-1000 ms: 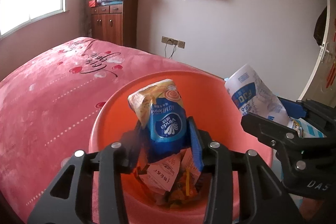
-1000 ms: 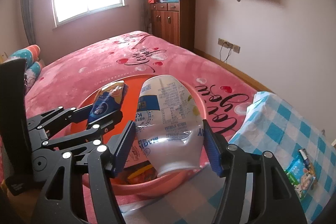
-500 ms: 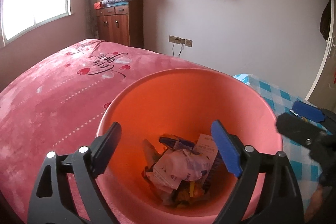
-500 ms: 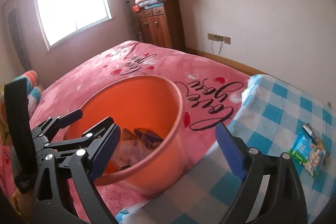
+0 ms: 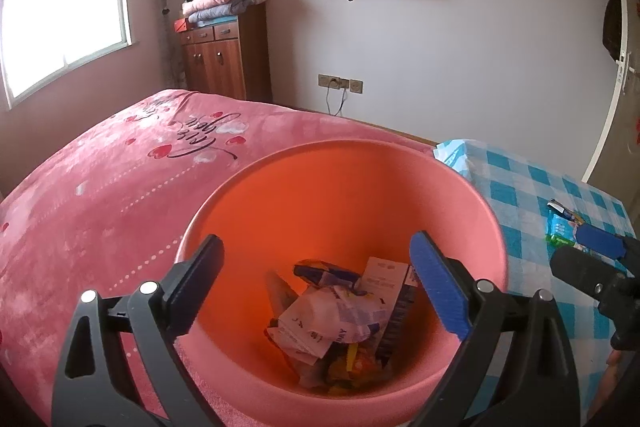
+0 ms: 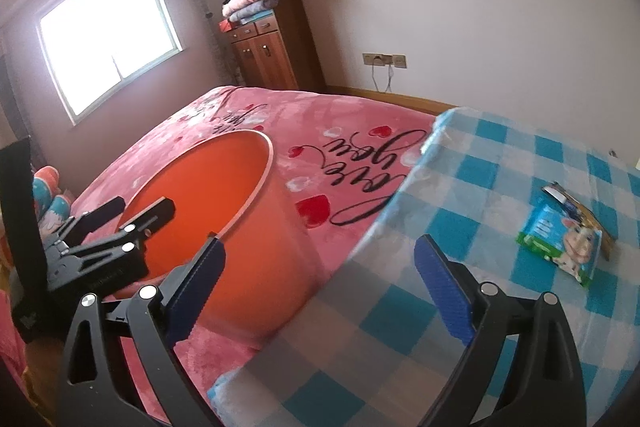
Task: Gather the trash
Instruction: 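Move both grippers back to the cow-print wipes pack and snack wrapper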
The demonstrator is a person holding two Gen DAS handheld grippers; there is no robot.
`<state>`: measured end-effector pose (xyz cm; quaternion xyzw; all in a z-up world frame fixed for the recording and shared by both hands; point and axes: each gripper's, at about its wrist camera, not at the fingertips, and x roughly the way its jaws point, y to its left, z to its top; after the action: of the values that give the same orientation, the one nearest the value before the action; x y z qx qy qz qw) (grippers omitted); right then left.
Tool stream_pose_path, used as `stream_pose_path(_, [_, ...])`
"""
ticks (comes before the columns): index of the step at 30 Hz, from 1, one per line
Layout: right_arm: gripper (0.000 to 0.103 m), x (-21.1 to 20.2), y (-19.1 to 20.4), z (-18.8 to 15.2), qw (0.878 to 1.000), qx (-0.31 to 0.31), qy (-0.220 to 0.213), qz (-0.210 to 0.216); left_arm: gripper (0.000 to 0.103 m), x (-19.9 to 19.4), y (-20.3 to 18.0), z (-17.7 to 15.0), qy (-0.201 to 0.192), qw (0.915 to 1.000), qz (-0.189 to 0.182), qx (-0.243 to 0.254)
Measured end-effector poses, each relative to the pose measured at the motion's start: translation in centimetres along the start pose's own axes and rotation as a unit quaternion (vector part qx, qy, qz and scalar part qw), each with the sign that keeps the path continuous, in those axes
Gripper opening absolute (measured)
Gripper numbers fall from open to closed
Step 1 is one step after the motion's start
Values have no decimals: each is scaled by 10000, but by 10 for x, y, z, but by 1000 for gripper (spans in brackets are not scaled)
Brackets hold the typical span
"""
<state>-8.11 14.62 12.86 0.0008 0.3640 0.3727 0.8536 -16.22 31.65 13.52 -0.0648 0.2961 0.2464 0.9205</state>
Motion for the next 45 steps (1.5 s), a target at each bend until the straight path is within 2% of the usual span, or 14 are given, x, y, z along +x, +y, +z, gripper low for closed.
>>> stream_pose_path(8, [94,-15,-22,-14,9997,214,1,-137,95,-10,-19,0,-29,9998,-74,164])
stream_pose_path(27, [94,-56,-63,-39,9966,335,-349,-667,95,-27,-80,-5,-8,9972,-292,695])
stream_pose_path(45, [94,-85,-125,-68,9896,842,-617,-991,95,-26,-148,-21,164,9906,-507,1261])
